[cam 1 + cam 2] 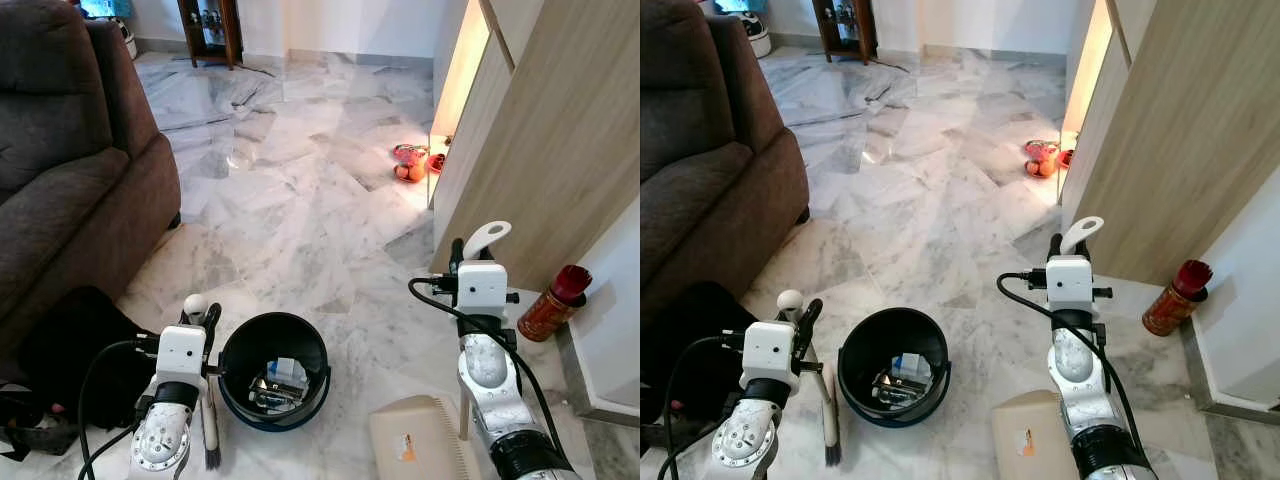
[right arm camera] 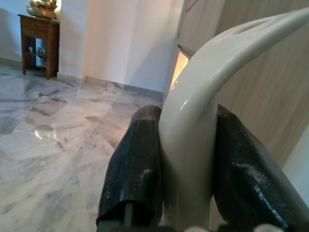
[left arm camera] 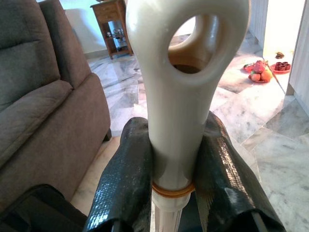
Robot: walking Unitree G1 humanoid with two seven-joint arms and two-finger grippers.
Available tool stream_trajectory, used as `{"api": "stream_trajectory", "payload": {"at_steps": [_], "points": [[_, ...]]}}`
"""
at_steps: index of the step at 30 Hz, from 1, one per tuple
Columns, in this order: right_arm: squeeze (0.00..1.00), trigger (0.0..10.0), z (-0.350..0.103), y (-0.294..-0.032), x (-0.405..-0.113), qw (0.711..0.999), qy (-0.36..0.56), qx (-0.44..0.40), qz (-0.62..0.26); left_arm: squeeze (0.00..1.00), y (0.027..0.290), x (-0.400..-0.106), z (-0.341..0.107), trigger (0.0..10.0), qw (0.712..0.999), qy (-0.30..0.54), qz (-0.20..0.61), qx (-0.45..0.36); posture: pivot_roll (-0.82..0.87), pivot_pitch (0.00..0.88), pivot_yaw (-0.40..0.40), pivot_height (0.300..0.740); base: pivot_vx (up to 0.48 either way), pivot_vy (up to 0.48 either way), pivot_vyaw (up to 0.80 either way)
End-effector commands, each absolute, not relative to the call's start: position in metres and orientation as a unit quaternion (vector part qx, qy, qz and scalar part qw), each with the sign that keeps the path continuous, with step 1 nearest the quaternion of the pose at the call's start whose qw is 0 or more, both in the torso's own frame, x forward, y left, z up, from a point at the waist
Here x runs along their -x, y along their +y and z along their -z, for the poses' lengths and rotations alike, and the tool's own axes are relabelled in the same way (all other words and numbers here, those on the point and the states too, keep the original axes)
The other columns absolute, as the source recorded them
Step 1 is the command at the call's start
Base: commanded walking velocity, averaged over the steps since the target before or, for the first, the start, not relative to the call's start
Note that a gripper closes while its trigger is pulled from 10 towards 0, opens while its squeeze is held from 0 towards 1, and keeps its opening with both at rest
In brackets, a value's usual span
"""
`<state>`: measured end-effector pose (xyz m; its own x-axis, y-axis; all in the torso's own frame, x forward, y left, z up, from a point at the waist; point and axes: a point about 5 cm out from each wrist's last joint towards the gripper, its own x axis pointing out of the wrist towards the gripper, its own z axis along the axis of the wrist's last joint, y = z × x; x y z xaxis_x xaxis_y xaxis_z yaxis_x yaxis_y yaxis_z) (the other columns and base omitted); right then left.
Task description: Sweep floor
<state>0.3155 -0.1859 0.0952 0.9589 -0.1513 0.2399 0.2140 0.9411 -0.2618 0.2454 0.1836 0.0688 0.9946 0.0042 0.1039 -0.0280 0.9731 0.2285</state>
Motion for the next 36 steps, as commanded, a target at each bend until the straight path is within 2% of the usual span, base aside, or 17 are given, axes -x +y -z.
{"api": "stream_trajectory", "payload": {"at_steps": [1, 21, 36], "points": [[0.0, 10.0, -0.099, -0.188, -0.319, 0.981, -0.111, 0.123, 0.098, 0.0, 0.182, -0.246, -0.076, 10.0, 0.99, -0.067, -0.005, -0.12, 0.16, 0.086, 0.003, 0.74, 0.0, 0.0, 0.0], [0.0, 10.0, -0.08, -0.189, -0.319, 0.989, -0.068, 0.079, 0.1, 0.0, 0.183, -0.248, -0.078, 10.0, 0.99, -0.072, -0.005, -0.123, 0.17, 0.045, 0.011, 0.74, 0.0, 0.0, 0.0], [0.0, 10.0, -0.078, -0.189, -0.318, 0.99, -0.068, 0.077, 0.098, 0.0, 0.181, -0.25, -0.079, 10.0, 0.99, -0.074, -0.003, -0.123, 0.16, 0.068, 0.009, 0.74, 0.0, 0.0, 0.0]]}}
